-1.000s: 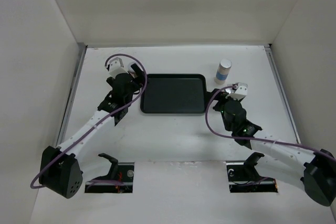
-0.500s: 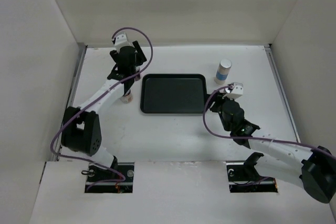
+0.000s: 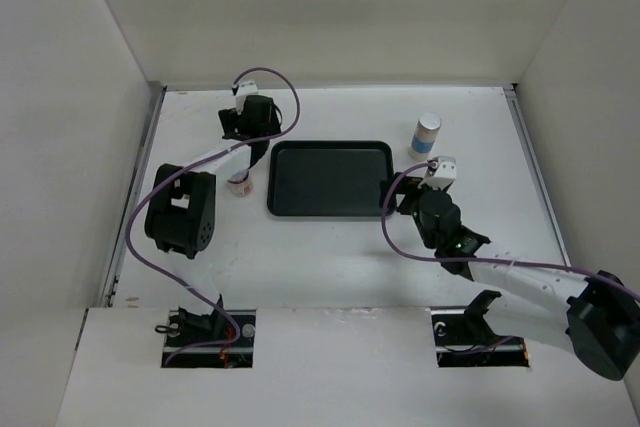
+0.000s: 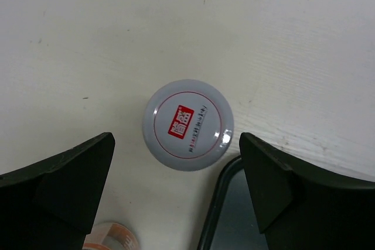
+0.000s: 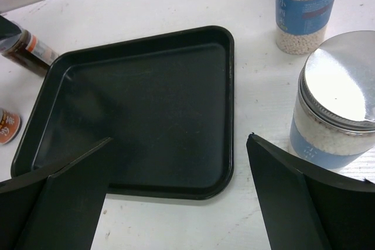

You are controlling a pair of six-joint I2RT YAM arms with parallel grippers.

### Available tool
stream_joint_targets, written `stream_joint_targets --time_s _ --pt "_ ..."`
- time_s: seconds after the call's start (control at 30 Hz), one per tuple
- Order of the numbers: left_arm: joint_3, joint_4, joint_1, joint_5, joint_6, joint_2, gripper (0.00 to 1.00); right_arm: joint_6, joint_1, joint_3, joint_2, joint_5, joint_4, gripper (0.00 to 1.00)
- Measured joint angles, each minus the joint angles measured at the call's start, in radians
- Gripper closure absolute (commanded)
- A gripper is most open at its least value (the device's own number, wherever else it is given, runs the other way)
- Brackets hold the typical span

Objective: Organize the condiment bottles

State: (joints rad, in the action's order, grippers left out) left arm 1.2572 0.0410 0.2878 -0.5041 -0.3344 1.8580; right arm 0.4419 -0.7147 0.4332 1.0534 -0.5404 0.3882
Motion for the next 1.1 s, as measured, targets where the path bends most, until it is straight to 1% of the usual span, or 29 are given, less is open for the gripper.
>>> stream_joint_targets --time_s 0.07,0.13,0.17,0.33,0.4,0.47,0.57,0.77,0.87,0.93,1.0,1.1 --pt "0.011 -0.001 -0.008 0.001 0.003 0.021 0.17 0.000 0.000 0.000 0.002 0.000 0.004 0.00" --pt "0.031 0.000 -0.014 0.000 0.006 0.046 0.24 0.000 0.000 0.000 0.006 0.001 0.006 0.00" --pt "0.040 0.000 -0.017 0.002 0.007 0.057 0.29 0.000 0.000 0.000 0.008 0.002 0.007 0.00" --pt "0.059 0.003 -0.022 0.021 0.011 0.079 0.58 0.000 0.000 0.002 0.009 0.003 0.009 0.01" --pt "0.059 0.003 -0.026 0.024 0.008 0.077 0.64 0.000 0.000 0.002 0.009 0.003 0.009 0.01" --pt "0.055 0.002 -0.028 0.027 0.001 0.069 0.66 0.000 0.000 0.002 0.008 0.003 0.009 0.01" --pt "0.017 -0.003 -0.029 0.029 -0.006 0.021 0.66 0.000 0.000 0.002 0.007 0.003 0.009 0.00" --pt "-0.045 -0.008 0.005 0.008 -0.006 -0.192 0.66 0.000 0.000 0.002 0.007 0.003 0.010 0.01" --pt "-0.072 0.031 0.065 -0.003 -0.013 -0.285 0.64 0.001 0.003 0.002 0.004 0.003 0.010 0.01" --pt "-0.097 0.076 0.124 -0.001 -0.023 -0.315 0.64 0.002 0.007 0.002 -0.003 0.003 0.010 0.01" --pt "-0.123 0.108 0.178 0.012 -0.039 -0.311 0.64 0.003 0.009 0.002 -0.013 0.003 0.012 0.01" --pt "-0.149 0.117 0.238 0.042 -0.057 -0.256 0.64 0.003 0.010 0.002 -0.021 0.003 0.018 0.01"
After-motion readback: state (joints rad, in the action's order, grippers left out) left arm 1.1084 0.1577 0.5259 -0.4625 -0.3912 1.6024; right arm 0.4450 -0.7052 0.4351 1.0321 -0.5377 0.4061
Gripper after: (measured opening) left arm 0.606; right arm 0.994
